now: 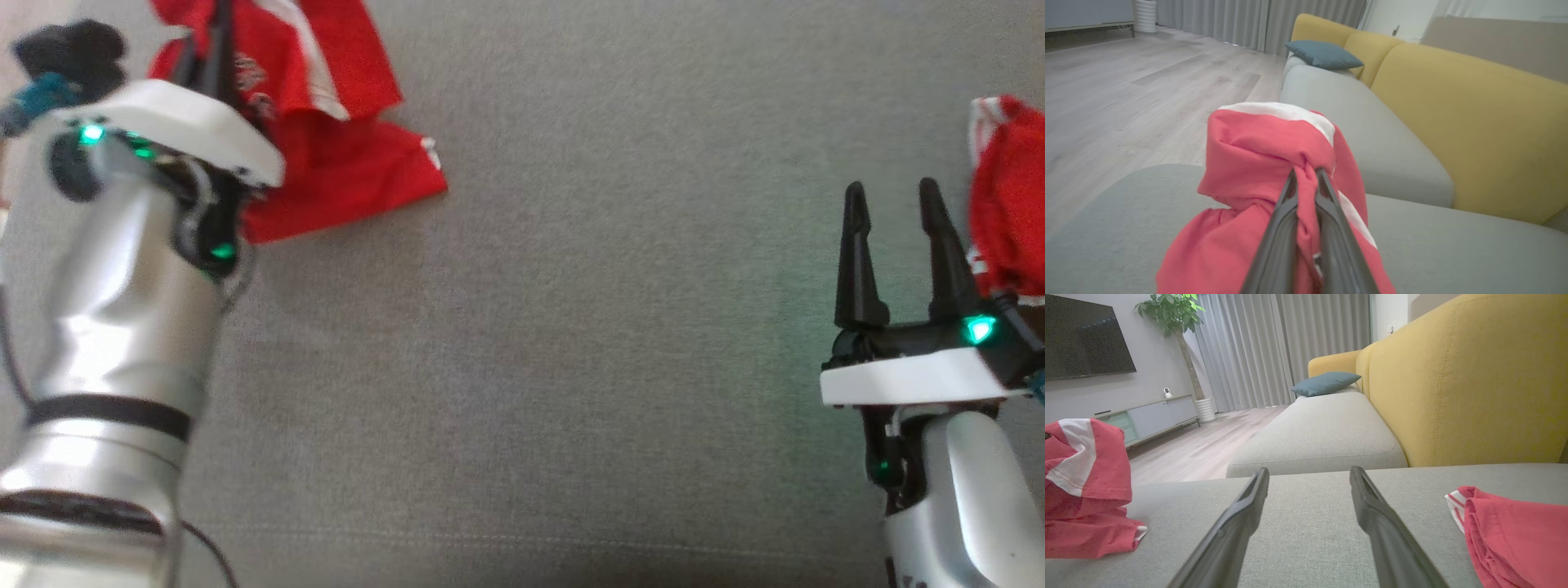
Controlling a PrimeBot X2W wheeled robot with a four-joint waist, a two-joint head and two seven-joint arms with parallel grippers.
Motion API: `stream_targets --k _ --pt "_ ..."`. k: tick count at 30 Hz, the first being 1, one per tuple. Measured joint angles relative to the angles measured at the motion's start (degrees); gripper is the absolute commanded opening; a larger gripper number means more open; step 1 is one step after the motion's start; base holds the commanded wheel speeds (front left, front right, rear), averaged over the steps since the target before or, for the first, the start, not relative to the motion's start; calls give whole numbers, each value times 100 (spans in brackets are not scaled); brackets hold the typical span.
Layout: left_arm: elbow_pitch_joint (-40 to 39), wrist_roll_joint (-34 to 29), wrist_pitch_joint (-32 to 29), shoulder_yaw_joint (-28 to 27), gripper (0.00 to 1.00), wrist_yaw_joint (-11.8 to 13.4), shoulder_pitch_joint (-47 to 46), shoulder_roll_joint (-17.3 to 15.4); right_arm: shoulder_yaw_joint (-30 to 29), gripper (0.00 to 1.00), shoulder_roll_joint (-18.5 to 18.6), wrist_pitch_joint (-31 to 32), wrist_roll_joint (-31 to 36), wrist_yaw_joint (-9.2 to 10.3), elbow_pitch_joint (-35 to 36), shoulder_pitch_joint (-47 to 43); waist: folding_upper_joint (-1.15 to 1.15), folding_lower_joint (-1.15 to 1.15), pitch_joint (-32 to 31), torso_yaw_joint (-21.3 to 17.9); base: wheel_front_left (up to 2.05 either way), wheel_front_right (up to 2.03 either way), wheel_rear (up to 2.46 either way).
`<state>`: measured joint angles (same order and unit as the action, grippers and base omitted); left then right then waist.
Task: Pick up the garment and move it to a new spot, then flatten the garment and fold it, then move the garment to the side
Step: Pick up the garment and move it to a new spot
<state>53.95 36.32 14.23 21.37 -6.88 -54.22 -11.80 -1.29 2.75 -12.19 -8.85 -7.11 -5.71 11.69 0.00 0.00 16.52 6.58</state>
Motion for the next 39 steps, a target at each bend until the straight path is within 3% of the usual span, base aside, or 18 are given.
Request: stream_targets --k 12,17,23,27,37,39 --pt "-1844 -31 7 -218 0 720 981 876 119 100 -1 -160 -237 0 -279 -71 0 0 -570 -458 0 0 0" --pt "-2535 9 9 -85 0 1004 1287 993 182 100 -2 -201 -285 0 -327 -74 0 0 -618 -654 0 0 0" --pt "-3304 348 43 481 0 1490 1475 996 234 100 -2 -203 -328 0 -364 -73 0 0 -596 -859 0 0 0" --pt "-3382 359 44 1011 0 1826 1577 996 277 100 -2 -219 -371 0 -366 -69 0 0 -482 -984 0 0 0" --pt "-2821 311 43 1319 0 2121 1725 989 503 100 -3 -220 -470 0 -364 -26 0 0 -253 -1377 0 0 0" --pt "-2608 307 44 1402 91 2134 1719 985 520 100 -3 -220 -486 0 -364 -12 0 0 -214 -1466 0 0 0"
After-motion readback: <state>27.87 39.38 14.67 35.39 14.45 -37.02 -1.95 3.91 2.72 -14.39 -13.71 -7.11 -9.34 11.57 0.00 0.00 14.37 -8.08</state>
